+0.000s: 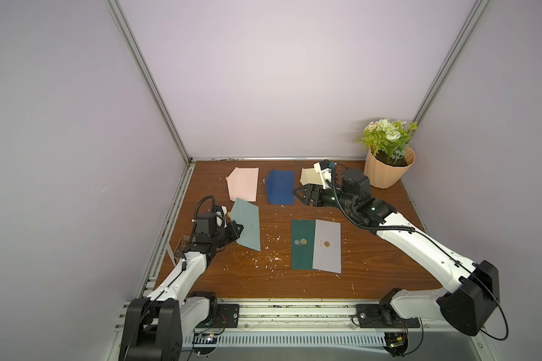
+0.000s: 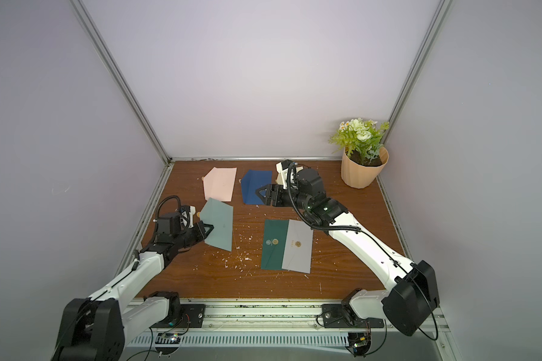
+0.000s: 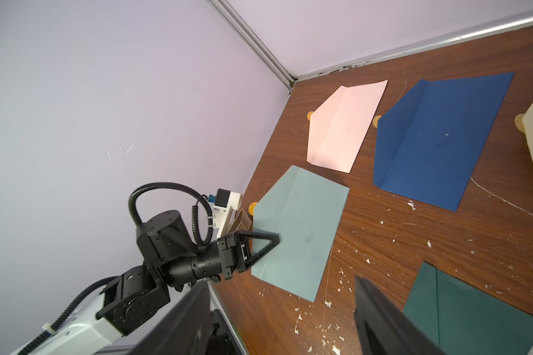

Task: Open the envelope
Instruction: Place the envelope at the center of the board.

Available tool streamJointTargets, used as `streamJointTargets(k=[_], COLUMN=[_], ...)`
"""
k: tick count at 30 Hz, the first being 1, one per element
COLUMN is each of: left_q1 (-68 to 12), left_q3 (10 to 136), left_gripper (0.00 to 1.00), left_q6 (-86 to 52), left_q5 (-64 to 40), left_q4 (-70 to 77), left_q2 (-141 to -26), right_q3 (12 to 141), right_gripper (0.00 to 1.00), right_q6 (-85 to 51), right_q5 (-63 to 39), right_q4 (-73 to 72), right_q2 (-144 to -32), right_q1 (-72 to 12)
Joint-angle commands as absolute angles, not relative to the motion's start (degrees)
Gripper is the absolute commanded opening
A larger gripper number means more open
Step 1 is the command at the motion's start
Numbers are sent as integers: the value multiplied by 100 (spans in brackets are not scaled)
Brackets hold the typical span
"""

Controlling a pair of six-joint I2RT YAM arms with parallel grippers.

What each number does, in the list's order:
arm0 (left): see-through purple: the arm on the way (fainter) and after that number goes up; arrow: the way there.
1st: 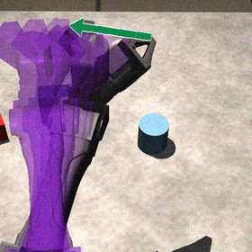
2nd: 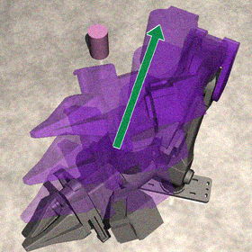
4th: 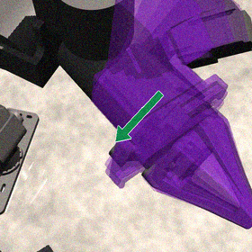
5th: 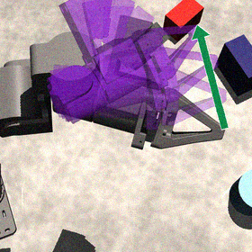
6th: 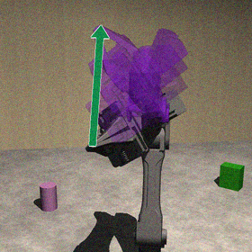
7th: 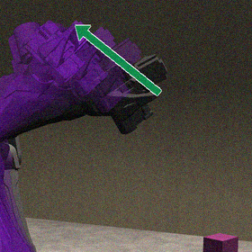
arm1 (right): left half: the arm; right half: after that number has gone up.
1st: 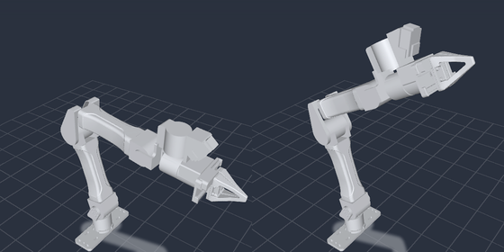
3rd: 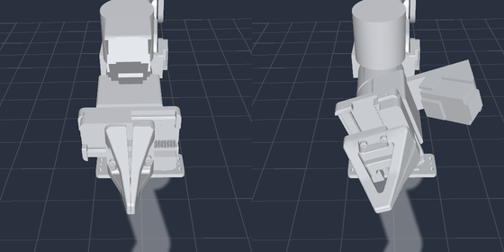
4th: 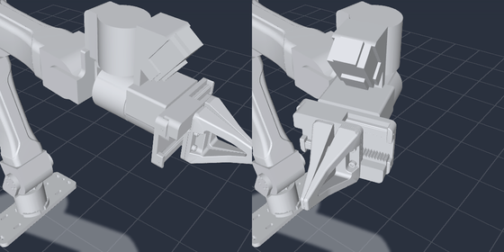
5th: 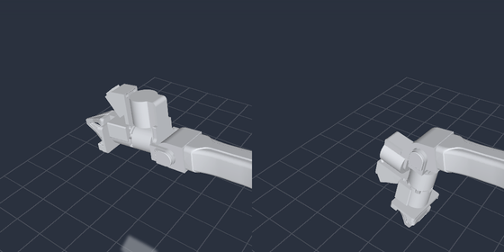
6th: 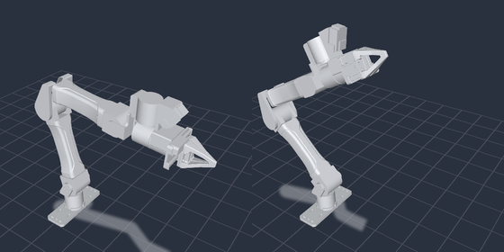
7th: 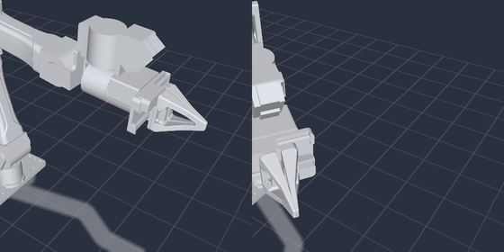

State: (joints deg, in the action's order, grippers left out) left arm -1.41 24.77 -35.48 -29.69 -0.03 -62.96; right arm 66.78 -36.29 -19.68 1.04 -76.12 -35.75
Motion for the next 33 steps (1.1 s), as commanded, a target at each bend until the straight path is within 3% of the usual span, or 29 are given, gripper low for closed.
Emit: streamJointTargets(k=[1,7,20,30,31,33], left_q1=[-70,139,227,231,229,225], left_q3=[2705,2938,4387,4296,4296,4290], left_gripper=[0,0,0,1,3,20], left_q6=[-3279,-3064,-2131,-2165,-2186,-2212], left_q5=[-2962,-2752,-1236,-1376,-1325,-1252], left_q4=[-587,-1025,-2846,-2806,-2817,-2843], left_q2=[-6553,-7165,-7875,-8184,-8183,-8183], right_q3=[6655,6526,6071,6021,6021,6017], right_gripper=[77,77,77,77,77,77], right_q6=[-3498,-3489,-3636,-3608,-3628,-3647], right_q5=[-1894,-2073,-2399,-2338,-2339,-2355], right_q4=[68,-43,-516,-449,-459,-475], right_q2=[-7366,-7249,-7034,-6847,-6847,-6860], right_q1=[-3492,-3358,-3154,-3079,-3076,-3076])
